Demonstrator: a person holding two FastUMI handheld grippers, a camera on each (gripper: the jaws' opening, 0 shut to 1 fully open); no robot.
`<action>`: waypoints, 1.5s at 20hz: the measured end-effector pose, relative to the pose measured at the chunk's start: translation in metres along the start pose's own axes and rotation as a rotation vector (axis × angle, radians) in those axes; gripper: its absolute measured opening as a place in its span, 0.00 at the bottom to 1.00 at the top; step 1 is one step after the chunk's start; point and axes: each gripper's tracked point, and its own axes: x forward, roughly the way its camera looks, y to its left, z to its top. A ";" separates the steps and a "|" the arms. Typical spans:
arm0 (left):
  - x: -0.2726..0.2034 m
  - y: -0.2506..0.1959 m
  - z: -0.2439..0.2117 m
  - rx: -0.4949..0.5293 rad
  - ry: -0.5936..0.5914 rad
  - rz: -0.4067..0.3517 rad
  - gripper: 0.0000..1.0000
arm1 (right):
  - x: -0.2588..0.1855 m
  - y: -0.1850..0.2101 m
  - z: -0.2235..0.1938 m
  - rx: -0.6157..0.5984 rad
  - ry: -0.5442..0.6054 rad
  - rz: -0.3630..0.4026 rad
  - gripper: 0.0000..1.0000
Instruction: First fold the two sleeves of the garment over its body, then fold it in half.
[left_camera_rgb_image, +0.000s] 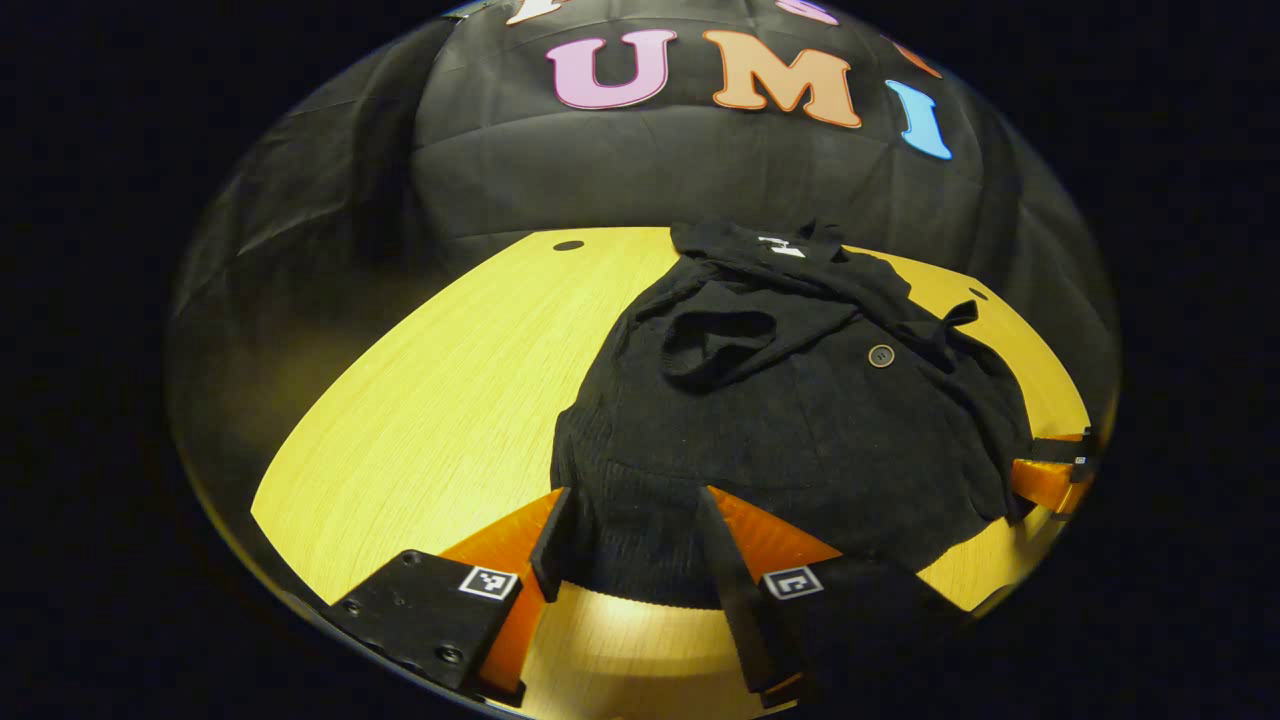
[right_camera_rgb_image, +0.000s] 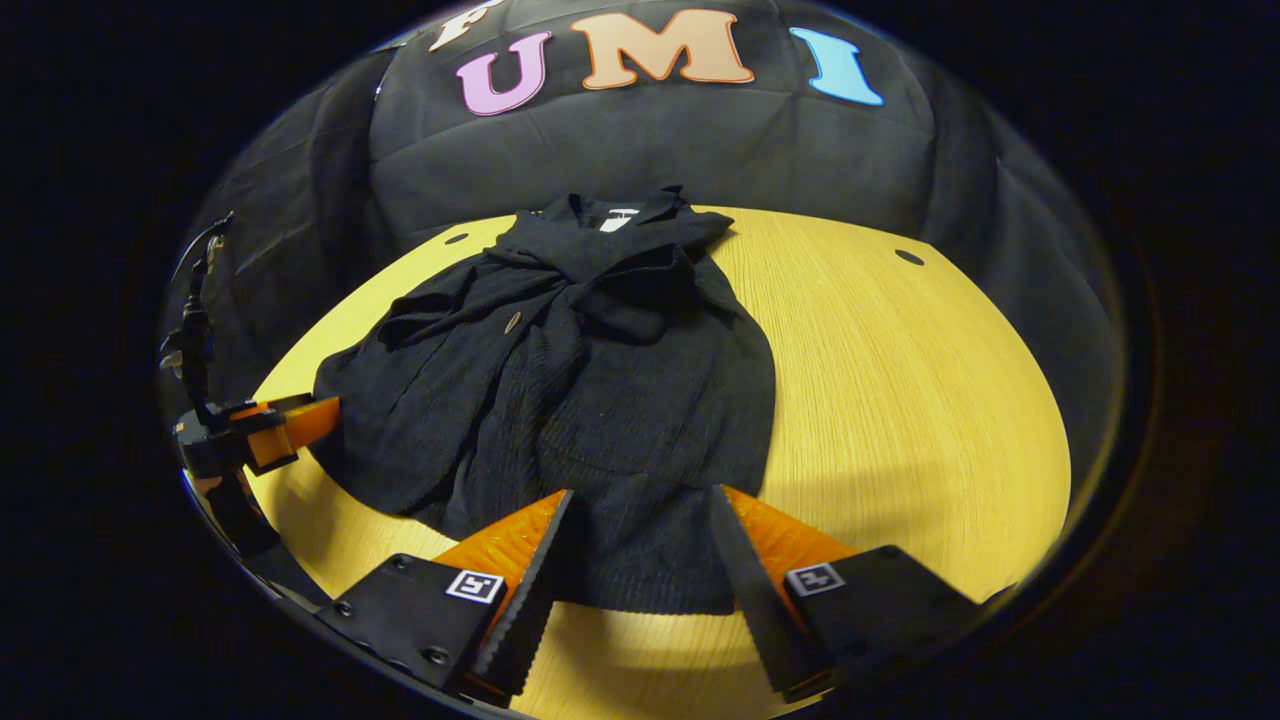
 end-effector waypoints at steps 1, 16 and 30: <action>0.002 -0.003 0.000 0.006 0.001 -0.010 0.65 | -0.003 0.003 0.000 -0.002 -0.010 0.006 0.65; -0.012 -0.002 0.013 -0.068 0.036 -0.103 0.00 | -0.031 0.021 0.015 0.027 -0.011 0.017 0.08; -0.086 -0.002 0.142 -0.114 -0.162 -0.267 0.00 | -0.103 0.026 0.180 -0.084 -0.192 -0.017 0.08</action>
